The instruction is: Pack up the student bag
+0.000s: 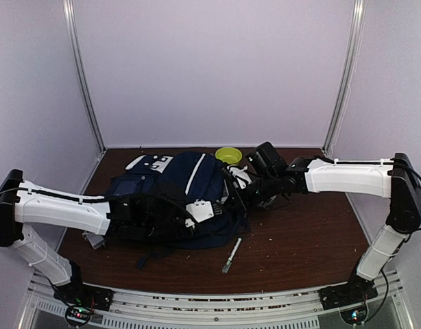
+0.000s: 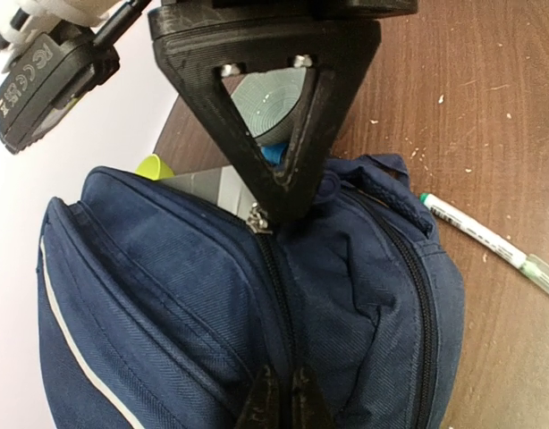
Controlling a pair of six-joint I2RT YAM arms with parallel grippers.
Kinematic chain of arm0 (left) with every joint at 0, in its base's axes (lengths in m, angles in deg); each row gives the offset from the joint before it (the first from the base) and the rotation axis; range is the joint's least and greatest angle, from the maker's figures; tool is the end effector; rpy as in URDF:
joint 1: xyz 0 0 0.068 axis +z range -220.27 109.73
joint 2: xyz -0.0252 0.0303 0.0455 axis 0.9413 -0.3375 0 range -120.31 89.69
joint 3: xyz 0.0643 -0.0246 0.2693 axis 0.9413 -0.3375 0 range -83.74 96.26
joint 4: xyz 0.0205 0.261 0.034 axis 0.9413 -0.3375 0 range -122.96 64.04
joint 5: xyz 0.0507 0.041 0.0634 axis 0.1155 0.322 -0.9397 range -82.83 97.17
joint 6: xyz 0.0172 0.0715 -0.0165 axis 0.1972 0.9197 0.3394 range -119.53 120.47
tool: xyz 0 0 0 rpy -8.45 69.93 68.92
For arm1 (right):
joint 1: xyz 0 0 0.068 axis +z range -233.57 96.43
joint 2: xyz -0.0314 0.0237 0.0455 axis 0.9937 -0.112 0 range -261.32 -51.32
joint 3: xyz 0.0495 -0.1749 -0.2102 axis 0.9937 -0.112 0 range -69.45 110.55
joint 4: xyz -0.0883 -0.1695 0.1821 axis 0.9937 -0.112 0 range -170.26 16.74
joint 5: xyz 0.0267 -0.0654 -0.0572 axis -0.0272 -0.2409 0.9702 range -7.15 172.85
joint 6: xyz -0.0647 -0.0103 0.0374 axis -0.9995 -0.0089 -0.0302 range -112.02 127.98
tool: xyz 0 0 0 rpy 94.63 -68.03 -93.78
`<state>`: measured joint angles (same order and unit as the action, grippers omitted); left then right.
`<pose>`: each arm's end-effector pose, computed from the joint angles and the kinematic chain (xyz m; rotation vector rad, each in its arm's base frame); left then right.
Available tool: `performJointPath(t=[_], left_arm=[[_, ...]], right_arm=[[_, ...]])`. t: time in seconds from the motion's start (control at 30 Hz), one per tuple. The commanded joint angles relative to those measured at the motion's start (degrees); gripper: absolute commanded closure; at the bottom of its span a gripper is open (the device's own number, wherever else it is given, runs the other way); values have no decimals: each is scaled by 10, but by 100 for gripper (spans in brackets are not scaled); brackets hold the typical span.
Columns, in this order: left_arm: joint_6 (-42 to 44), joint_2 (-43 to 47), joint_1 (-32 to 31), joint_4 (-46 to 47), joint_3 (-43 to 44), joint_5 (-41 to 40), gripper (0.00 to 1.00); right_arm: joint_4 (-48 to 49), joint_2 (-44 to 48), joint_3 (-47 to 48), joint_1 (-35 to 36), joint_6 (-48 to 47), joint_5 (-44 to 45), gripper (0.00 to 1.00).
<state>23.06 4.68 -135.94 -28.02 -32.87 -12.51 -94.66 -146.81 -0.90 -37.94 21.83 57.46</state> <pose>0.1610 -0.3040 0.2133 1.3628 1.6770 -0.0535 0.2470 0.2915 0.2246 -0.9082 2.3925 0.9798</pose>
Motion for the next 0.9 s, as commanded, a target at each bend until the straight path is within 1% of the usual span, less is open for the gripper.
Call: performJointPath(t=[0.0,0.03,0.1,0.13,0.2,0.33,0.43,0.53,0.63,0.8,0.87], left_arm=[[-3,97,11,-155,-28,-41,100],[-5,103,10,-152,-34,-49,100],[-2,114,10,-140,-44,-60,100],[-2,114,10,-132,-45,-63,100],[-2,107,10,-116,-42,-63,100],[7,73,11,-77,-34,-67,100],[2,42,11,-67,-16,-70,100],[-4,17,11,-48,-3,-62,100],[-5,5,11,-8,-4,-50,100],[-5,16,11,41,-20,-23,100],[-5,22,12,44,-27,-21,100]], right_arm=[[-159,1,15,-51,-18,261,100],[-157,9,14,-52,-22,253,100],[-137,23,1,-49,-30,197,100],[-126,28,-6,-46,-31,149,100],[-103,30,-16,-30,-37,80,100],[-63,23,-33,9,-42,-36,100],[0,23,-64,24,-11,-103,100],[41,11,-78,43,17,-111,100],[75,-11,-76,70,44,-142,100],[177,-25,-88,94,111,-206,100],[174,-27,-85,99,112,-203,100]])
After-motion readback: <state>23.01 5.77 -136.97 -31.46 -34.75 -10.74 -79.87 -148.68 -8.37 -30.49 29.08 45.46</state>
